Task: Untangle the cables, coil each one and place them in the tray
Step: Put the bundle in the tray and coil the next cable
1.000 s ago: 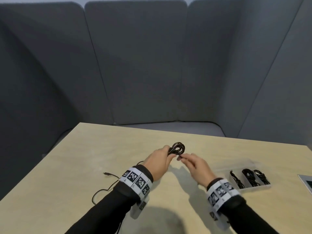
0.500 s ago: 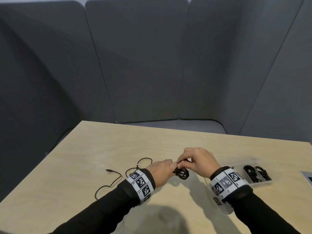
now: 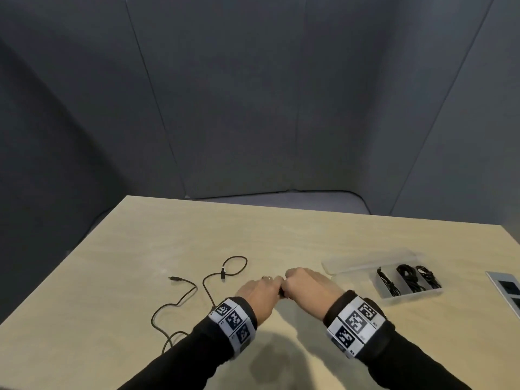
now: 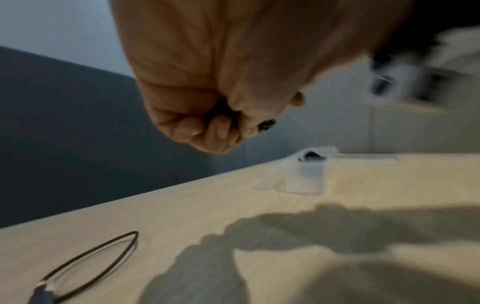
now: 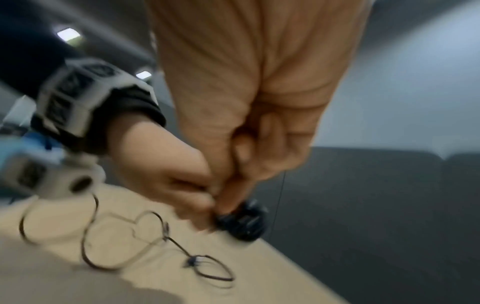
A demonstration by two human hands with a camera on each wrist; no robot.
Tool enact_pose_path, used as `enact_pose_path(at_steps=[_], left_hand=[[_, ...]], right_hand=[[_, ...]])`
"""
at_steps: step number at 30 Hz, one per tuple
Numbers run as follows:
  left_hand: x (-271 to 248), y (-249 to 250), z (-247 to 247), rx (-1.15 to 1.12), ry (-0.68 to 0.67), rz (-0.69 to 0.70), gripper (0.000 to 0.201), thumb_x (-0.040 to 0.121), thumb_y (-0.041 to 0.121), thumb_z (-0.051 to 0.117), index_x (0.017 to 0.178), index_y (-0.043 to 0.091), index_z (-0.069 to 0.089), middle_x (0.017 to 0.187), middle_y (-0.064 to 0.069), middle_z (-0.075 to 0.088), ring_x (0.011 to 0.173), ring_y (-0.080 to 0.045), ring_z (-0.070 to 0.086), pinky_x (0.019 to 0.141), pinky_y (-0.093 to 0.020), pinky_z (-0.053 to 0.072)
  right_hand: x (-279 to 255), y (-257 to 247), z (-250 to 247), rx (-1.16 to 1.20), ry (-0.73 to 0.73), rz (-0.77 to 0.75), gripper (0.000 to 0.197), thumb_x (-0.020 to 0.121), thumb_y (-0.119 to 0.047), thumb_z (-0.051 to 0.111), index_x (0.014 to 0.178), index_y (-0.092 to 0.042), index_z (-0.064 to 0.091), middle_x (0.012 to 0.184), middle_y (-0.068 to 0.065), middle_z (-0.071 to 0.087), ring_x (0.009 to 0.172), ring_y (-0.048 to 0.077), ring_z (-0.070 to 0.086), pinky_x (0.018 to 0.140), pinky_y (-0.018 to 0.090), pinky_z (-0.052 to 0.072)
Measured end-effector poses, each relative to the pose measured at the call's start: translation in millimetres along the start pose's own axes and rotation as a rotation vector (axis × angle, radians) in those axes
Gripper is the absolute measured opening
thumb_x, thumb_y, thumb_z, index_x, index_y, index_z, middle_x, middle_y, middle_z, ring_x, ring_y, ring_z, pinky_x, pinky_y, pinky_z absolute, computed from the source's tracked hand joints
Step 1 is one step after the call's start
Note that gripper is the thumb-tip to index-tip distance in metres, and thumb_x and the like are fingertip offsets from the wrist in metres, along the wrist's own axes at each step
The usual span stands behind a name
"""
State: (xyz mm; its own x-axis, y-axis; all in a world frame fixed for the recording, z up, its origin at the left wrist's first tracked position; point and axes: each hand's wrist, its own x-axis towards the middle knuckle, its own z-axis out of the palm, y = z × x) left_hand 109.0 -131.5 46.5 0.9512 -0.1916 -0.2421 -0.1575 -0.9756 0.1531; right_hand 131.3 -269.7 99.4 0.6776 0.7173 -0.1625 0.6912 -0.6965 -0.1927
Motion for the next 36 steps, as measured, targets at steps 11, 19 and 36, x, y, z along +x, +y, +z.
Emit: enact_pose_path(at_steps=[11, 19, 36], left_hand=[[-11, 13, -4, -0.124, -0.102, 0.158, 0.029, 0.099, 0.033, 0.036, 0.117, 0.011, 0.044, 0.116, -0.016, 0.057, 0.105, -0.037, 0.055, 0.084, -0.041, 0.043], [-5, 23, 0, -0.239, -0.229, 0.156, 0.037, 0.099, 0.033, 0.035, 0.123, 0.007, 0.045, 0.109, -0.022, 0.062, 0.099, -0.037, 0.057, 0.081, -0.038, 0.042], [0, 16, -25, -0.884, -0.201, 0.060, 0.022, 0.088, 0.040, 0.041, 0.089, 0.020, 0.050, 0.076, 0.003, 0.051, 0.070, -0.021, 0.047, 0.068, -0.033, 0.041]], right_hand=[[-42, 21, 50, 0.350, 0.544, -0.073, 0.019, 0.089, -0.031, 0.056, 0.081, -0.020, 0.069, 0.084, -0.007, 0.047, 0.071, 0.003, 0.039, 0.064, 0.018, 0.040], [-51, 22, 62, 0.602, 0.700, -0.012, 0.004, 0.082, -0.013, 0.067, 0.083, -0.016, 0.064, 0.078, -0.011, 0.051, 0.070, -0.005, 0.049, 0.063, 0.005, 0.036], [-39, 24, 75, 0.828, 0.344, 0.175, 0.023, 0.098, -0.008, 0.040, 0.099, -0.015, 0.062, 0.057, -0.016, 0.045, 0.055, 0.001, 0.043, 0.056, 0.011, 0.030]])
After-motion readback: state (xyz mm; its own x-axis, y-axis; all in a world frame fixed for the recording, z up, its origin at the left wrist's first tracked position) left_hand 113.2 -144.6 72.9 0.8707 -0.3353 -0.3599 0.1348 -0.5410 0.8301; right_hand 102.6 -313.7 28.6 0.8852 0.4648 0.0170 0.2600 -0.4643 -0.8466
